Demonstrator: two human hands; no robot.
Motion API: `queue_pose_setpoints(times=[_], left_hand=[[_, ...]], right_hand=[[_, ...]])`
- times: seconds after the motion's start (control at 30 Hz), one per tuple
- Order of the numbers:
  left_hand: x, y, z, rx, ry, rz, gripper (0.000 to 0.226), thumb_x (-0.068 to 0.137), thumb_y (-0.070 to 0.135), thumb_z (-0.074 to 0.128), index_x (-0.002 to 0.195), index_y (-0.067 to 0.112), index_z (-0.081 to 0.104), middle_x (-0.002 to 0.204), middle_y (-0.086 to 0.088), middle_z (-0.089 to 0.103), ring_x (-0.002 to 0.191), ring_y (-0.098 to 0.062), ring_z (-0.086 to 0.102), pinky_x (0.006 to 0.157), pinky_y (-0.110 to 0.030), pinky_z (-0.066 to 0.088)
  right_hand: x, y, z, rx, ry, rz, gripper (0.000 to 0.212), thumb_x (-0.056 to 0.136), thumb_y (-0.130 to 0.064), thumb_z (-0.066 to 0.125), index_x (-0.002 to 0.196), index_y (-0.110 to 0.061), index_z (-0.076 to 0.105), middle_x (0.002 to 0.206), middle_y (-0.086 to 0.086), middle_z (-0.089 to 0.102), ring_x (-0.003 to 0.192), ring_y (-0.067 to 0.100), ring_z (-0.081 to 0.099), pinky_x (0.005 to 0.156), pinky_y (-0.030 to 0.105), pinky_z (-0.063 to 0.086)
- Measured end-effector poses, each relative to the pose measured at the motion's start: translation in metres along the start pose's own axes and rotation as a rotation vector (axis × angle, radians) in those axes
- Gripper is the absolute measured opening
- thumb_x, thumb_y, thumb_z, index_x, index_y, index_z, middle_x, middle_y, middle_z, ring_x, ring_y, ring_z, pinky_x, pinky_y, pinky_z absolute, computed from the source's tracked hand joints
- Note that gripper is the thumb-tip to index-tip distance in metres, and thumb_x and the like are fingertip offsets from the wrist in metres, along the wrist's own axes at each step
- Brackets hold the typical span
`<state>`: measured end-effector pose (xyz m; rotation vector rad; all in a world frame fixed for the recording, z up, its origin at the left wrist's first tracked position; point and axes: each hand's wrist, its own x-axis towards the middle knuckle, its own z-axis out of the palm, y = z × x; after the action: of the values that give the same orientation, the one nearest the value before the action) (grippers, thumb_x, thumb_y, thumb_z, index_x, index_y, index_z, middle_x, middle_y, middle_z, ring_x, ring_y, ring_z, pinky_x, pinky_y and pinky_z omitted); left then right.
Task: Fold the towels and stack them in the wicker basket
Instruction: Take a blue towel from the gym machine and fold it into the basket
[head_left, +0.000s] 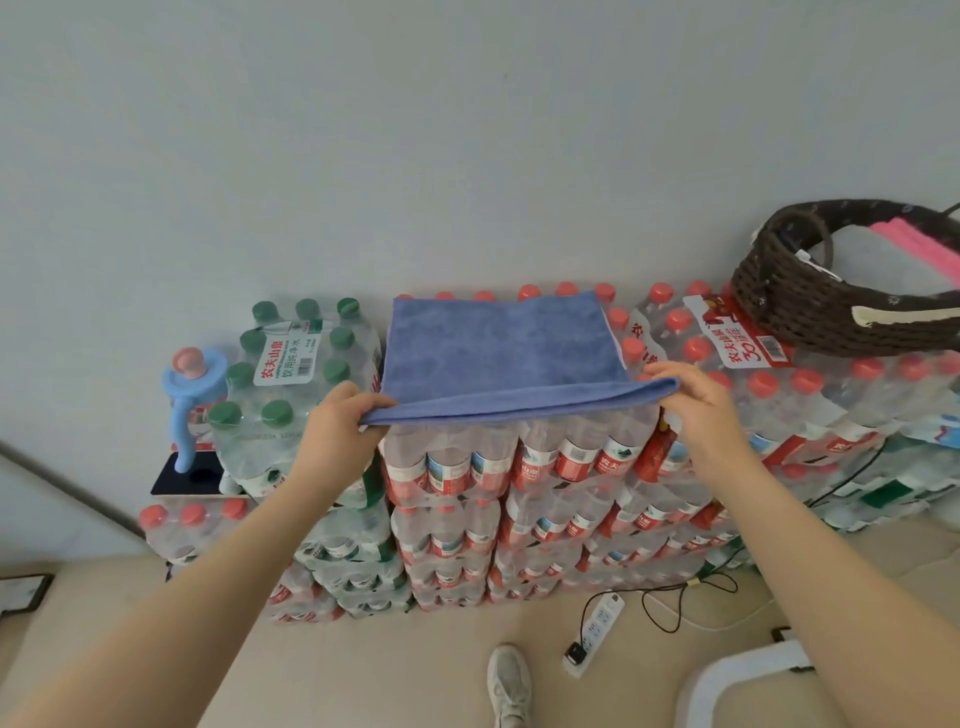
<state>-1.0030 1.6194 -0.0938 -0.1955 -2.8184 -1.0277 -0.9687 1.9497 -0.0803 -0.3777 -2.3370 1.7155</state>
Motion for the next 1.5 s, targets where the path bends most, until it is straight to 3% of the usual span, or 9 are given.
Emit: queue_pose_setpoints(times=[0.13, 0.3, 0.47, 0.57, 0.7, 0.87, 1.13, 1.37, 1.5], left_hand=[[0.025, 0.005, -0.008, -0.436, -0.11, -0.12, 0.028, 0.083, 0.0, 0.061, 0.074, 0.024, 0.073, 0.109, 0.009, 0.055, 0.103, -0.009, 0.05, 0.084, -0.022, 0.04], [0.072, 0.026, 0.0, -0.861, -0.056, -0.381, 0.021, 0.095, 0.017, 0.046, 0.086, 0.021, 0.065, 0.08, 0.008, 0.069, 0.081, -0.009, 0.06, 0.065, -0.017, 0.048], [0.119, 0.024, 0.03, -0.576, -0.005, -0.548, 0.021, 0.097, 0.029, 0.043, 0.096, 0.015, 0.058, 0.095, -0.003, 0.062, 0.079, -0.015, 0.056, 0.077, -0.029, 0.041], [0.133, 0.012, 0.039, -0.356, -0.107, -0.585, 0.022, 0.093, 0.022, 0.049, 0.095, 0.004, 0.061, 0.102, -0.017, 0.065, 0.09, -0.03, 0.059, 0.082, -0.038, 0.047], [0.142, 0.01, 0.039, -0.298, -0.094, -0.56, 0.016, 0.09, 0.019, 0.051, 0.083, 0.006, 0.058, 0.085, -0.013, 0.061, 0.082, -0.028, 0.055, 0.078, -0.038, 0.044], [0.15, 0.021, 0.037, -0.582, 0.027, -0.587, 0.019, 0.092, 0.016, 0.044, 0.081, 0.019, 0.06, 0.081, 0.0, 0.062, 0.075, -0.019, 0.056, 0.066, -0.03, 0.045], [0.174, 0.008, 0.053, -0.215, 0.034, -0.61, 0.025, 0.09, 0.016, 0.041, 0.066, 0.01, 0.037, 0.065, -0.005, 0.043, 0.06, -0.02, 0.038, 0.051, -0.031, 0.027], [0.173, 0.002, 0.054, 0.073, -0.017, -0.534, 0.026, 0.089, 0.02, 0.044, 0.067, 0.011, 0.036, 0.068, -0.008, 0.048, 0.07, -0.029, 0.046, 0.061, -0.033, 0.032], [0.164, 0.006, 0.053, 0.361, 0.053, -0.444, 0.03, 0.081, 0.015, 0.048, 0.107, 0.001, 0.045, 0.099, -0.021, 0.056, 0.091, -0.039, 0.054, 0.073, -0.041, 0.04]], right_hand=[[0.03, -0.008, 0.003, 0.19, 0.029, 0.073, 0.037, 0.094, 0.0, 0.034, 0.074, -0.018, 0.06, 0.076, -0.003, 0.06, 0.072, 0.001, 0.058, 0.07, 0.02, 0.044], [0.087, -0.024, 0.021, 0.233, 0.054, 0.144, 0.031, 0.095, -0.008, 0.037, 0.078, -0.021, 0.059, 0.078, -0.006, 0.062, 0.068, 0.0, 0.063, 0.058, 0.015, 0.048], [0.138, -0.007, 0.037, -0.13, -0.015, 0.237, 0.024, 0.092, -0.021, 0.048, 0.095, -0.002, 0.062, 0.103, 0.018, 0.065, 0.099, 0.035, 0.06, 0.086, 0.047, 0.049], [0.153, 0.006, 0.038, -0.413, -0.104, 0.19, 0.025, 0.085, -0.015, 0.057, 0.075, 0.008, 0.06, 0.086, 0.031, 0.062, 0.075, 0.034, 0.057, 0.068, 0.044, 0.045], [0.17, 0.003, 0.037, -0.507, -0.118, 0.142, 0.032, 0.083, -0.014, 0.058, 0.055, -0.006, 0.043, 0.057, 0.015, 0.043, 0.059, 0.022, 0.039, 0.053, 0.033, 0.028], [0.186, -0.008, 0.041, -0.098, 0.003, 0.145, 0.03, 0.085, -0.009, 0.05, 0.057, -0.011, 0.04, 0.058, 0.004, 0.036, 0.058, 0.017, 0.032, 0.054, 0.029, 0.024], [0.203, 0.014, 0.057, -0.422, 0.026, 0.195, 0.03, 0.085, -0.016, 0.048, 0.057, -0.014, 0.039, 0.056, 0.002, 0.045, 0.063, 0.024, 0.043, 0.06, 0.035, 0.035], [0.203, 0.015, 0.059, -0.644, -0.04, 0.1, 0.015, 0.085, -0.018, 0.052, 0.086, -0.004, 0.057, 0.084, 0.014, 0.067, 0.081, 0.033, 0.061, 0.075, 0.043, 0.049], [0.194, 0.003, 0.059, -0.983, -0.04, 0.067, 0.038, 0.091, -0.017, 0.05, 0.127, -0.007, 0.04, 0.128, 0.015, 0.052, 0.113, 0.037, 0.05, 0.085, 0.044, 0.043]])
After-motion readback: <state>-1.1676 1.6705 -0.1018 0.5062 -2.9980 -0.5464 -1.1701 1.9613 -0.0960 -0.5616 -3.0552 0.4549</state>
